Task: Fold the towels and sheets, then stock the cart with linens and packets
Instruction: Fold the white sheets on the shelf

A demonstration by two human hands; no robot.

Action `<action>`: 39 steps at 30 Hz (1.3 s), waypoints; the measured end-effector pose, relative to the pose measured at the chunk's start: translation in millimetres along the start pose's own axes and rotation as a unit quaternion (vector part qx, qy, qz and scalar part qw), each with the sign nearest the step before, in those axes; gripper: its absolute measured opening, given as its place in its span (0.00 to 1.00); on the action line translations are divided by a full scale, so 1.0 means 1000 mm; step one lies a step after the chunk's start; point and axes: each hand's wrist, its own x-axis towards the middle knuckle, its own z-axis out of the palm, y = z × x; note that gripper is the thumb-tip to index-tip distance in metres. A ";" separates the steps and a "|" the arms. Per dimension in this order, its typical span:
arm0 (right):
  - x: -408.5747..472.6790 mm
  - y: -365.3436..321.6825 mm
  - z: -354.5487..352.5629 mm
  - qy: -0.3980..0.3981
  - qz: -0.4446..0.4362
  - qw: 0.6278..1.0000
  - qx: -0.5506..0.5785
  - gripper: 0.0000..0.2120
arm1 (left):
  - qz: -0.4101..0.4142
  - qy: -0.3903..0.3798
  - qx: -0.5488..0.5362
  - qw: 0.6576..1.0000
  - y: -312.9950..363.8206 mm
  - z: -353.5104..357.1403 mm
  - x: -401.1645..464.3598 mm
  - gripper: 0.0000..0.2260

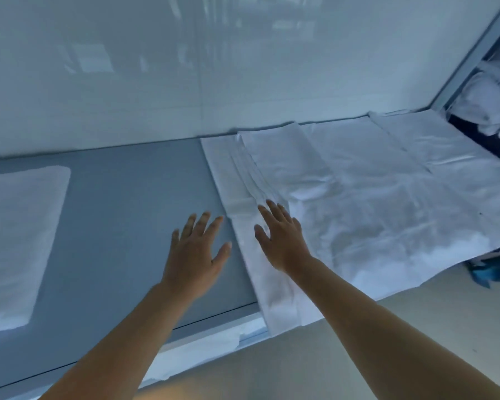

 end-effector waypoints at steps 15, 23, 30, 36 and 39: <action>-0.003 0.169 -0.005 -0.052 -0.045 0.991 -0.119 0.31 | 0.021 -0.043 0.066 0.997 0.118 0.121 0.077 0.31; -0.019 0.127 0.011 -0.056 -0.057 0.990 -0.116 0.31 | 0.012 -0.020 0.058 0.998 0.079 0.113 0.044 0.31; -0.037 0.055 0.045 -0.060 -0.067 0.991 -0.096 0.31 | 0.001 -0.012 0.070 0.997 0.017 0.085 -0.005 0.31; -0.057 -0.015 0.075 -0.055 -0.078 0.992 -0.088 0.31 | -0.001 -0.033 0.078 0.996 -0.041 0.054 -0.048 0.31; -0.064 -0.051 0.091 -0.059 -0.075 0.991 -0.090 0.31 | -0.004 -0.033 0.079 0.996 -0.073 0.041 -0.067 0.31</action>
